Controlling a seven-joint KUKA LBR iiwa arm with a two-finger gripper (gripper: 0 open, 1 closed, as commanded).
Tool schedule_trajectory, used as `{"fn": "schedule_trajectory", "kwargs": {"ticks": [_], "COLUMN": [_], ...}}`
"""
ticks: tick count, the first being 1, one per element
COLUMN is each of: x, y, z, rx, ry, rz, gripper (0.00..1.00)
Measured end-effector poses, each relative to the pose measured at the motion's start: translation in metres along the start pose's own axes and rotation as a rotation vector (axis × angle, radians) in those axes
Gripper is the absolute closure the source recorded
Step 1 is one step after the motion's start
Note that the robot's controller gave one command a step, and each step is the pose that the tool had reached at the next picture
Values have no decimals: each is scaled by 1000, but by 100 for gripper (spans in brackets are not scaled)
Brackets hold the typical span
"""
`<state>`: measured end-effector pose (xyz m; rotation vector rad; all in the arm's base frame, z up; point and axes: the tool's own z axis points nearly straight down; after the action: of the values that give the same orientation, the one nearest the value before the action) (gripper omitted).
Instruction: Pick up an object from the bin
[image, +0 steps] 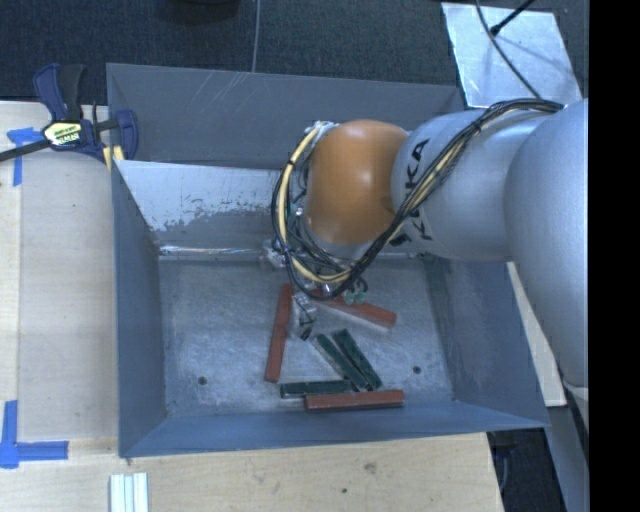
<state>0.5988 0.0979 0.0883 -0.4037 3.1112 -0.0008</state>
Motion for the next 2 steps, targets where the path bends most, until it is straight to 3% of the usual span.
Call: {"fn": "schedule_trajectory", "kwargs": {"ticks": [1, 2], "x": [1, 0], "y": [-34, -33], "z": [18, 17], "rx": [-1, -2], "ry": [1, 0], "rz": [-208, -207], "gripper": [0, 100]}}
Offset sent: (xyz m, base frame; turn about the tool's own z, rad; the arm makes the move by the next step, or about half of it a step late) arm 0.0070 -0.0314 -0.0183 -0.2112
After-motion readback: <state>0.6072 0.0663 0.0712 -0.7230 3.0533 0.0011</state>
